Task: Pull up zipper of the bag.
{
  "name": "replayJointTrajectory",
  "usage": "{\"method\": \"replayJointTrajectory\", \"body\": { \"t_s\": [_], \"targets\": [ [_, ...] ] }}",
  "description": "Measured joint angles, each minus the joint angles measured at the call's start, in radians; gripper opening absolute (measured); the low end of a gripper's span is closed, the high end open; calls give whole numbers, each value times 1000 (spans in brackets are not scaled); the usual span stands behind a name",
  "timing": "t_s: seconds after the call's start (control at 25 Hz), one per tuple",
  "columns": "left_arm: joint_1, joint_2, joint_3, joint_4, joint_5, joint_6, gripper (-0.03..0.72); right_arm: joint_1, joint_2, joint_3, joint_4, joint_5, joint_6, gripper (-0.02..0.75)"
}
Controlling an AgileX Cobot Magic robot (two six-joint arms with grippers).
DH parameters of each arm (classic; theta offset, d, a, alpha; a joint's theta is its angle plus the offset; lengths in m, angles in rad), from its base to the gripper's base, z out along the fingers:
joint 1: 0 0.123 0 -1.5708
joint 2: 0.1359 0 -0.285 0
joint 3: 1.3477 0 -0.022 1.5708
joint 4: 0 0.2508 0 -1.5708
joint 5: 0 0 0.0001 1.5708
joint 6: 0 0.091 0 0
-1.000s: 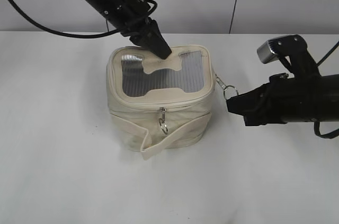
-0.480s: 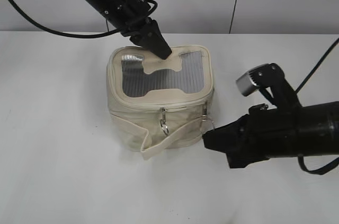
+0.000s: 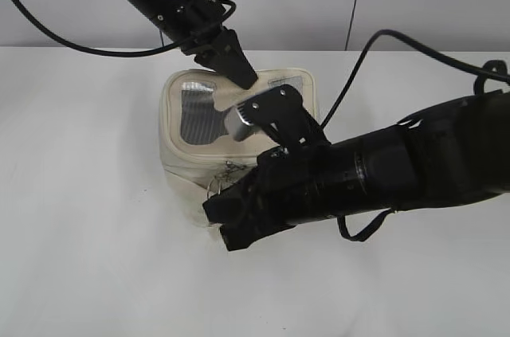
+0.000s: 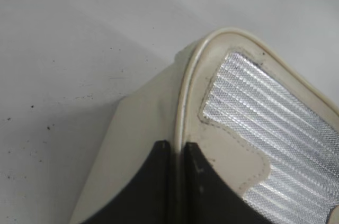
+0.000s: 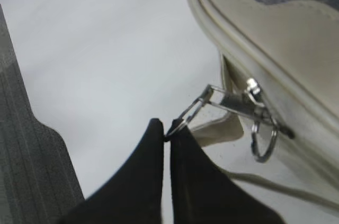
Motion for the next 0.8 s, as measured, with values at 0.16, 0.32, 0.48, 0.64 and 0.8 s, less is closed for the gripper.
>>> {"method": "replayJointTrajectory", "body": {
  "t_s": [0.16, 0.32, 0.48, 0.64, 0.8],
  "targets": [
    [0, 0, 0, 0, -9, -21, 50, -14, 6, -1, -64, 5, 164, 57],
    [1, -11, 0, -6, -36, -68, 175, -93, -46, 51, -334, 39, 430, 344],
    [21, -74, 0, -7, -71, -126, 244, -237, -146, 95, -559, 66, 663, 552],
    [45, -164, 5, 64, -119, -253, 246, -401, -246, 96, -678, 153, 817, 557],
    [47, -278, 83, 243, -165, -391, 237, -551, -290, 65, -844, 254, 980, 555]
  ]
}}
